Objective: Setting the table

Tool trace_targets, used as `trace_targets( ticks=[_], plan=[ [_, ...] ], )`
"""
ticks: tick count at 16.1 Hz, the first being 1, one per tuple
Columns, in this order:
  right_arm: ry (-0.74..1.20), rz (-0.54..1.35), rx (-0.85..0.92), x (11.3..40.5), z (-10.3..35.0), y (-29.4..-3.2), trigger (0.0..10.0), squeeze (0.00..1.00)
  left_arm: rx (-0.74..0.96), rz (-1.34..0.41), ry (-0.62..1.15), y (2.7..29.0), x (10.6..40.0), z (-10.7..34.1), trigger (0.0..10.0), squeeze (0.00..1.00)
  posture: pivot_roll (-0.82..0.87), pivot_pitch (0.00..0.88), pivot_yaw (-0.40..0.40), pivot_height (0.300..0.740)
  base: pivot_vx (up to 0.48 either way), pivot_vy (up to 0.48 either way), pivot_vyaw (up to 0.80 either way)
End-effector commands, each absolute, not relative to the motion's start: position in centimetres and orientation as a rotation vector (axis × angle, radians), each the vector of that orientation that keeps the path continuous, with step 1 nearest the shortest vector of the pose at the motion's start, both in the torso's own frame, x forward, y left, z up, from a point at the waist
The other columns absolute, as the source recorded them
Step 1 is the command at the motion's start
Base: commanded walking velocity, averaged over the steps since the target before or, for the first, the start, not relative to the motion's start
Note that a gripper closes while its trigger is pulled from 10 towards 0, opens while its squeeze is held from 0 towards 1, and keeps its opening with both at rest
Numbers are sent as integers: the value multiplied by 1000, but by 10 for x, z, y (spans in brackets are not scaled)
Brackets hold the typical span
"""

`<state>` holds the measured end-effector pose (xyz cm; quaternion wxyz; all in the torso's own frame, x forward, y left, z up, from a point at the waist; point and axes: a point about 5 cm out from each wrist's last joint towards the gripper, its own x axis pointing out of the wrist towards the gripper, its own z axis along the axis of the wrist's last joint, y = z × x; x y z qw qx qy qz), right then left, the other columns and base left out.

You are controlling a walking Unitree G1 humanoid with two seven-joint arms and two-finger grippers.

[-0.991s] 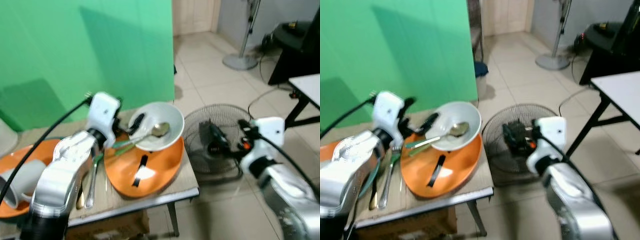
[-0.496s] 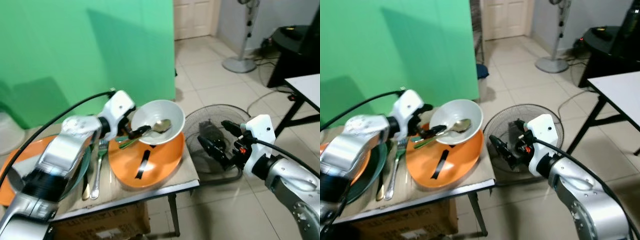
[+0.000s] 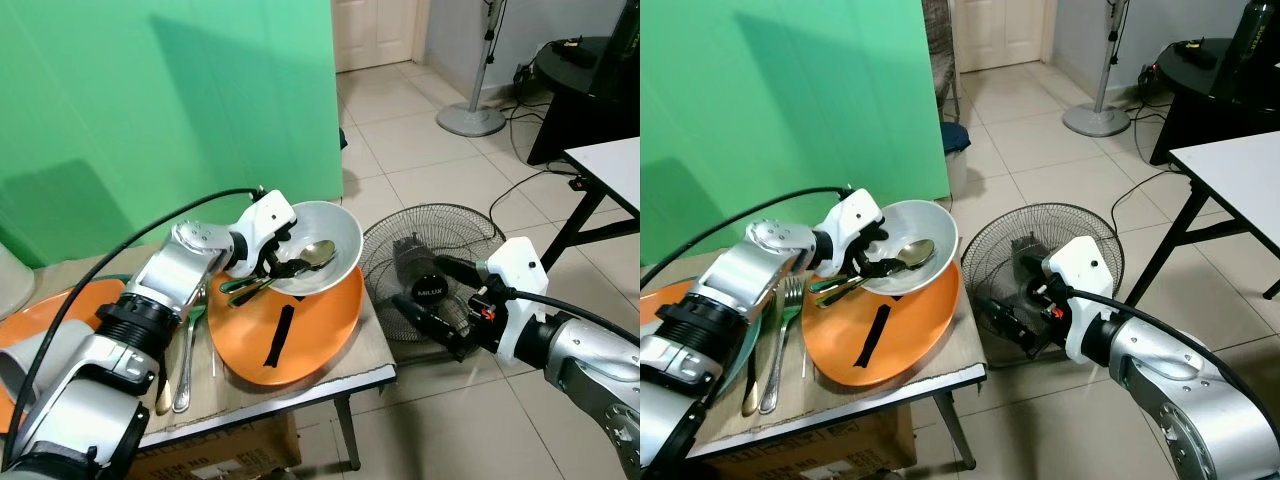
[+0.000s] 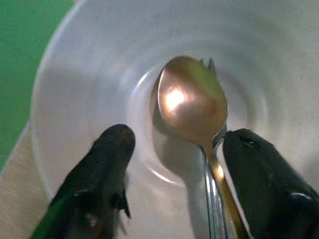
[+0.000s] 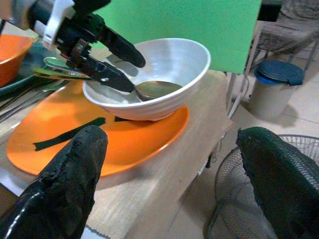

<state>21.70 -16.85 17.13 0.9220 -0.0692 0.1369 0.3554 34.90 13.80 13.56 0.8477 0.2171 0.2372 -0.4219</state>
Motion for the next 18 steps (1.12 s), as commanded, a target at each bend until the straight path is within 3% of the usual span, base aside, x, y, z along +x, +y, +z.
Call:
trace_targets(
  ticks=[1,7,18],
  plan=[
    [280,785,-153,213,176,-162,10000,0,490,-878,504,140,354,139,0,0,-89,0,125,740,0,0,0],
    [316,887,-162,208,177,-157,10000,0,513,-920,531,138,358,131,0,0,-98,0,129,740,0,0,0],
    [336,909,-157,204,176,-157,10000,0,548,-983,543,137,361,130,0,0,-103,0,136,740,0,0,0]
  ],
)
